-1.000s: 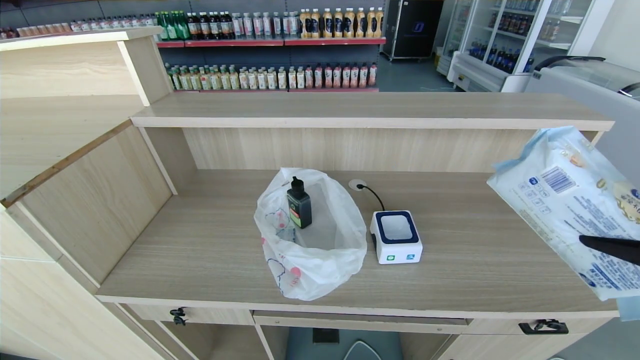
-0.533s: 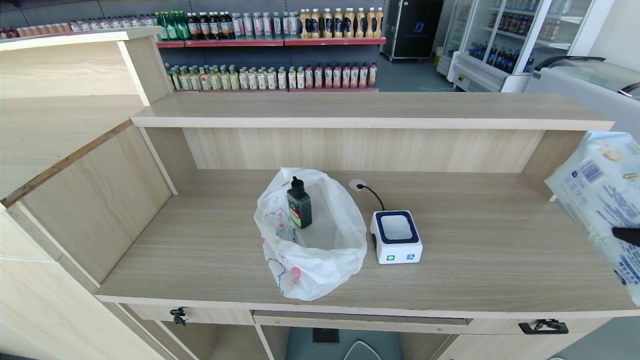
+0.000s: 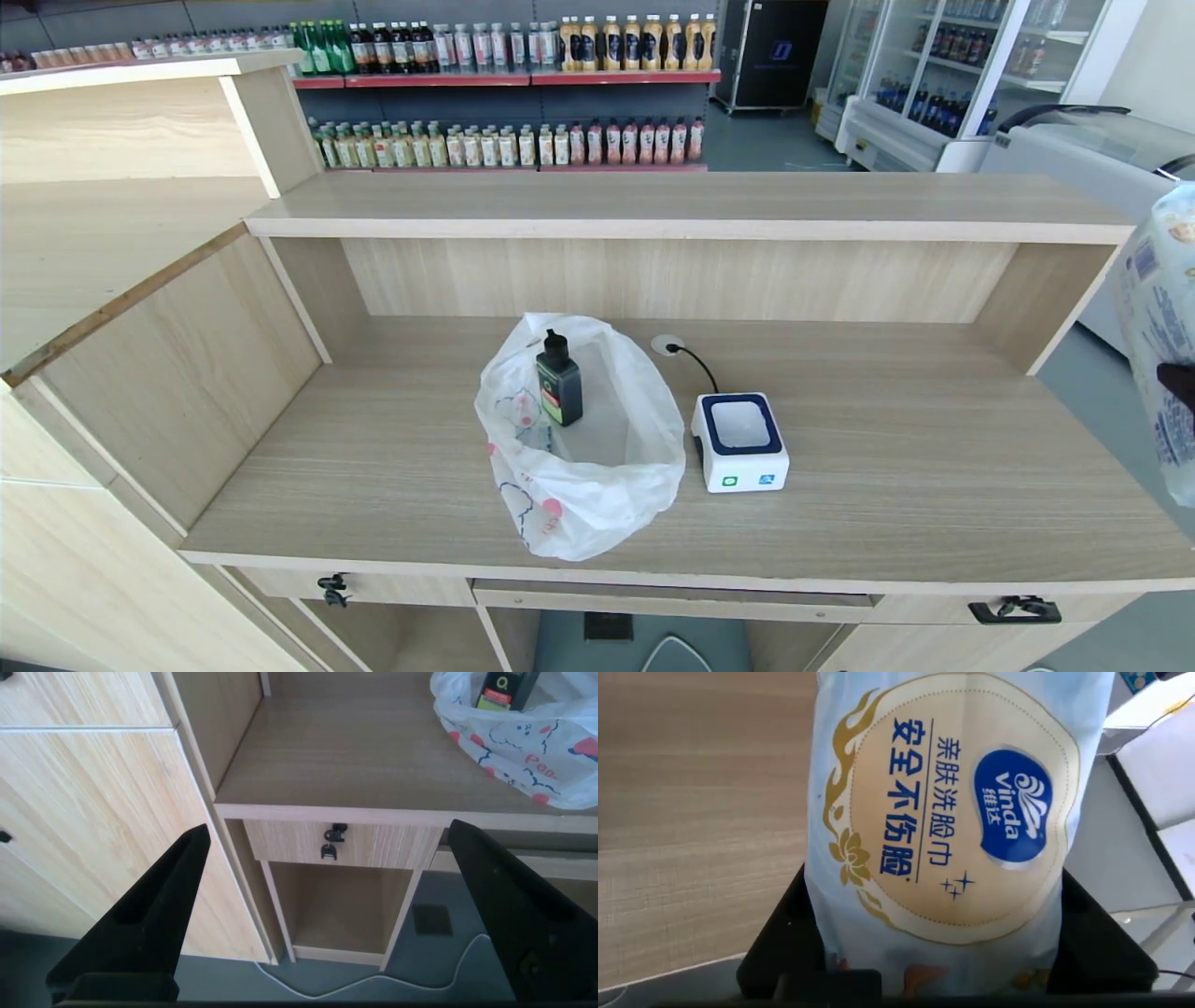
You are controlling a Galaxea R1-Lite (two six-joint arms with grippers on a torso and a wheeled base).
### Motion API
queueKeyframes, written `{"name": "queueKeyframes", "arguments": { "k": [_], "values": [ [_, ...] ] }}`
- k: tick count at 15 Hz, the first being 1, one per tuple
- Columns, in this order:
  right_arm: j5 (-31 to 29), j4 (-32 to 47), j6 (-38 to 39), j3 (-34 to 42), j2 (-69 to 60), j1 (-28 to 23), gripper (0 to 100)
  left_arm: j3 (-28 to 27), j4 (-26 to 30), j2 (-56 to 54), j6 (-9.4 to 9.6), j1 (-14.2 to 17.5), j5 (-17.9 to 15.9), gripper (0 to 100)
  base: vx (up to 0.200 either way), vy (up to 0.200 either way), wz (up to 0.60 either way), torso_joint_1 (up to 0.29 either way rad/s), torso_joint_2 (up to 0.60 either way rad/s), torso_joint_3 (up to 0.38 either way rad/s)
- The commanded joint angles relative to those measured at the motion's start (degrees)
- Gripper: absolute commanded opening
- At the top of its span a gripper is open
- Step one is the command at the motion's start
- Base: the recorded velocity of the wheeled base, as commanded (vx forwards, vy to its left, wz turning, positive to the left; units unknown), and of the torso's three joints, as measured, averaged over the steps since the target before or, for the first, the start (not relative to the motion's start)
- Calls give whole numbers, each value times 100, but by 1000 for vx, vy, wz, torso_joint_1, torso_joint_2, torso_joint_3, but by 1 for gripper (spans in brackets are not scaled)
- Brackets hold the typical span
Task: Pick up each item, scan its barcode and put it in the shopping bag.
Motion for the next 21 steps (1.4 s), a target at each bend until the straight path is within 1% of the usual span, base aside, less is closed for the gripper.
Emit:
{"name": "queueKeyframes", "arguments": {
  "k": [1, 2, 4, 6, 7, 8, 9, 10, 11, 13, 14, 15, 16, 17, 18, 19, 21],
  "values": [
    [-25, -10, -140, 56, 101, 215, 0, 0, 2, -2, 1, 6, 2, 100, 0, 0, 0, 0, 0, 0],
    [-25, 51, -307, 83, 92, 329, 0, 0, 2, -2, 1, 6, 2, 100, 0, 0, 600, -2, 2, -2],
    [-25, 60, -1054, 215, 83, 496, 0, 0, 2, -2, 1, -3, 2, 100, 0, 0, 600, 2, 2, 5],
    [-16, -36, -1854, 434, 171, 558, 0, 0, 2, -2, 1, -3, 2, 100, 0, 0, 600, 5, 2, 0],
    [-16, -230, -2232, 522, 250, 575, 0, 0, 2, -2, 1, 6, 2, 100, 0, 0, 600, 7, 2, 2],
    [-7, -660, -2574, 628, 452, 567, 0, 0, 2, -2, 1, -3, 2, 100, 0, 0, 600, 2, 2, -2],
    [-7, -1038, -2794, 733, 628, 514, 0, 0, 2, -2, 1, -3, 2, 100, 0, 0, 600, -2, 12, 2],
    [-7, -1241, -2952, 777, 716, 514, 0, 0, 2, -2, 1, 6, 2, 100, 0, 0, 0, 0, 0, 0],
    [63, -1698, -3568, 847, 927, 505, 0, 0, 2, -2, 1, 6, 2, 100, 0, 0, 0, 0, 0, 0],
    [415, -2445, -4236, 962, 1199, 400, 0, 0, 2, -2, 1, -3, 2, 100, 0, 0, 0, 0, 0, 0],
    [705, -2796, -4596, 1050, 1305, 312, 0, 0, 2, -2, 1, 6, 2, 100, 0, 0, 0, 0, 0, 0],
    [1083, -3042, -4930, 1111, 1384, 136, 0, 0, 2, -2, 1, 6, 2, 100, 0, 0, 0, 0, 0, 0],
    [1513, -3244, -5238, 1111, 1524, -154, 0, 0, 2, -2, 1, -3, 2, 100, 0, 0, 0, 0, 0, 0],
    [1979, -3420, -5405, 1129, 1683, -409, 0, 0, 2, -2, 1, -3, 2, 100, 0, 0, 0, 0, 0, 0],
    [2296, -3543, -5431, 1137, 1858, -629, 0, 0, 2, -2, 1, -3, 2, 100, 0, 0, 0, 0, 0, 0],
    [2419, -3614, -5440, 1137, 1946, -699, 0, 0, 2, -2, 1, -3, 2, 100, 0, 0, 0, 0, 0, 0],
    [2656, -4062, -5598, 1181, 2315, -901, 0, 0, 2, -2, 1, -3, 2, 100, 0, 0, 0, 0, 0, 0]
  ]
}}
